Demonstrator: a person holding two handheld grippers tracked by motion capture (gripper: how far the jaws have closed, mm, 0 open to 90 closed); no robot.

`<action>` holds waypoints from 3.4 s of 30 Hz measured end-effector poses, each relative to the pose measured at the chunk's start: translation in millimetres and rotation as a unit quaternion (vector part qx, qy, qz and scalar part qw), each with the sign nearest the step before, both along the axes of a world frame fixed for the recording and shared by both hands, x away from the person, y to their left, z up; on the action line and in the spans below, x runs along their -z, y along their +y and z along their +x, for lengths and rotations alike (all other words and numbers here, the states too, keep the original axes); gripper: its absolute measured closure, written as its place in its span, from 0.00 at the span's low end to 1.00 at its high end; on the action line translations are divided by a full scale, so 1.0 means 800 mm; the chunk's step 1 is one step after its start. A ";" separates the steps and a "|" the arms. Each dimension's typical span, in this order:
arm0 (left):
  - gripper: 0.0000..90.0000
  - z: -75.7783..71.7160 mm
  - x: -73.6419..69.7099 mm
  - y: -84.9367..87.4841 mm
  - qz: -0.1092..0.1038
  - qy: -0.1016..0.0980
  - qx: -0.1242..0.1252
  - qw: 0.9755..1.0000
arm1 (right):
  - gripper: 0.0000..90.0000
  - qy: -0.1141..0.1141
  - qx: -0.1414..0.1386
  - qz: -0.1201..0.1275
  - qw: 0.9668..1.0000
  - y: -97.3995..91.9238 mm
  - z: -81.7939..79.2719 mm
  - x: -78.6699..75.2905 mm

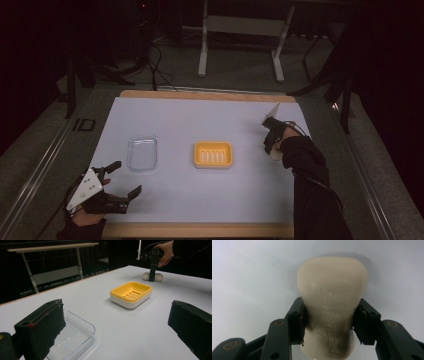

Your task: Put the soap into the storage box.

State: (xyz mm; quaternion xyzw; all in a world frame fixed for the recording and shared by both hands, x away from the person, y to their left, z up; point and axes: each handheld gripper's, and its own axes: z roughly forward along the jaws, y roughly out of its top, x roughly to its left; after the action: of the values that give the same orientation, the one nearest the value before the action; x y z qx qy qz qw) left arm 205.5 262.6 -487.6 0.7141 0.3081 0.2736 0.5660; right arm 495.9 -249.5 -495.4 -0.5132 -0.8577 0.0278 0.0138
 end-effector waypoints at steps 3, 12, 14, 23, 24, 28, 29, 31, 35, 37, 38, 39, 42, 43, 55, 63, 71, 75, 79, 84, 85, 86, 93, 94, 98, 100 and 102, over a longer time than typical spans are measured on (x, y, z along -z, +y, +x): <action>0.01 0.000 0.000 0.000 0.001 0.000 0.001 1.000 | 0.55 -0.025 -0.054 -0.023 0.998 0.004 -0.008 -0.003; 0.01 0.000 0.000 -0.001 0.001 0.001 0.001 1.000 | 0.55 0.014 -0.133 0.010 0.991 0.012 -0.026 -0.011; 0.01 0.001 0.001 -0.001 0.002 0.001 0.001 1.000 | 0.55 0.018 -0.165 0.014 0.986 0.015 -0.032 -0.013; 0.01 0.000 0.001 -0.001 0.003 0.000 0.001 1.000 | 0.55 0.026 -0.241 0.001 0.970 0.018 -0.049 -0.019; 0.01 0.000 0.001 -0.002 0.003 0.000 0.001 1.000 | 0.55 0.026 -0.241 0.001 0.970 0.018 -0.049 -0.019; 0.01 0.000 0.001 -0.002 0.003 0.000 0.001 1.000 | 0.55 0.016 -0.283 -0.006 0.959 0.020 -0.057 -0.027; 0.01 0.000 0.001 -0.002 0.003 0.000 0.001 1.000 | 0.55 0.013 -0.288 -0.004 0.957 0.022 -0.059 -0.028; 0.01 0.000 0.001 -0.002 0.004 0.000 0.001 1.000 | 0.55 0.009 -0.305 0.006 0.952 0.025 -0.062 -0.032; 0.01 0.000 0.001 -0.002 0.005 0.000 0.001 1.000 | 0.55 0.009 -0.327 0.022 0.945 0.034 -0.071 -0.038; 0.01 0.000 0.001 -0.002 0.003 -0.001 0.001 1.000 | 0.55 0.010 -0.338 0.021 0.941 0.039 -0.074 -0.040; 0.01 0.000 0.001 -0.002 0.004 -0.001 0.001 1.000 | 0.55 0.009 -0.344 0.019 0.939 0.041 -0.076 -0.041; 0.01 0.000 0.001 -0.002 0.004 -0.001 0.001 1.000 | 0.55 0.010 -0.345 0.019 0.938 0.044 -0.077 -0.042; 0.01 0.000 0.000 -0.002 0.004 -0.001 0.001 1.000 | 0.55 0.010 -0.356 0.018 0.934 0.050 -0.079 -0.045; 0.01 0.000 0.000 -0.002 0.004 -0.001 0.001 1.000 | 0.55 0.011 -0.366 0.016 0.931 0.058 -0.082 -0.052; 0.01 0.000 0.000 -0.002 0.004 -0.002 0.002 1.000 | 0.55 0.006 -0.390 0.015 0.921 0.088 -0.086 -0.078; 0.01 -0.001 0.000 -0.002 0.006 -0.004 0.002 1.000 | 0.55 -0.011 -0.418 0.021 0.908 0.110 -0.092 -0.093; 0.01 -0.001 0.000 -0.002 0.005 -0.004 0.002 1.000 | 0.55 -0.020 -0.435 0.032 0.900 0.131 -0.094 -0.105; 0.01 -0.001 0.000 -0.002 0.006 -0.004 0.002 1.000 | 0.55 -0.028 -0.443 0.036 0.895 0.145 -0.095 -0.113; 0.01 -0.001 0.000 -0.002 0.006 -0.005 0.003 1.000 | 0.55 -0.034 -0.451 0.047 0.891 0.156 -0.095 -0.118; 0.01 -0.001 0.000 -0.002 0.010 -0.005 0.004 1.000 | 0.55 -0.038 -0.459 0.050 0.886 0.168 -0.095 -0.117; 0.01 -0.001 0.000 -0.002 0.011 -0.005 0.004 1.000 | 0.55 -0.039 -0.459 0.053 0.886 0.170 -0.095 -0.117; 0.01 -0.001 0.000 -0.002 0.011 -0.005 0.004 1.000 | 0.55 -0.040 -0.460 0.057 0.885 0.172 -0.095 -0.117; 0.01 -0.001 0.000 -0.003 0.010 -0.004 0.005 1.000 | 0.55 -0.048 -0.471 0.077 0.877 0.185 -0.094 -0.117; 0.01 -0.001 0.000 -0.003 0.010 -0.004 0.005 1.000 | 0.55 -0.047 -0.472 0.079 0.877 0.187 -0.094 -0.118; 0.01 -0.001 0.001 -0.003 0.010 -0.004 0.006 1.000 | 0.55 -0.057 -0.481 0.099 0.869 0.192 -0.094 -0.118; 0.01 -0.001 0.000 -0.003 0.011 -0.004 0.006 1.000 | 0.55 -0.059 -0.483 0.113 0.866 0.194 -0.093 -0.117; 0.01 -0.001 0.000 -0.003 0.010 -0.005 0.006 1.000 | 0.55 -0.063 -0.484 0.111 0.866 0.197 -0.091 -0.114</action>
State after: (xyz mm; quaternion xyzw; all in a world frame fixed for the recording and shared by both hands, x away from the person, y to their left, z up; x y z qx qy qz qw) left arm 204.4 260.3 -487.9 0.7203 0.2979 0.2765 0.5621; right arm 422.7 -92.0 -404.0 -0.0290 -0.9949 -0.0964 0.0013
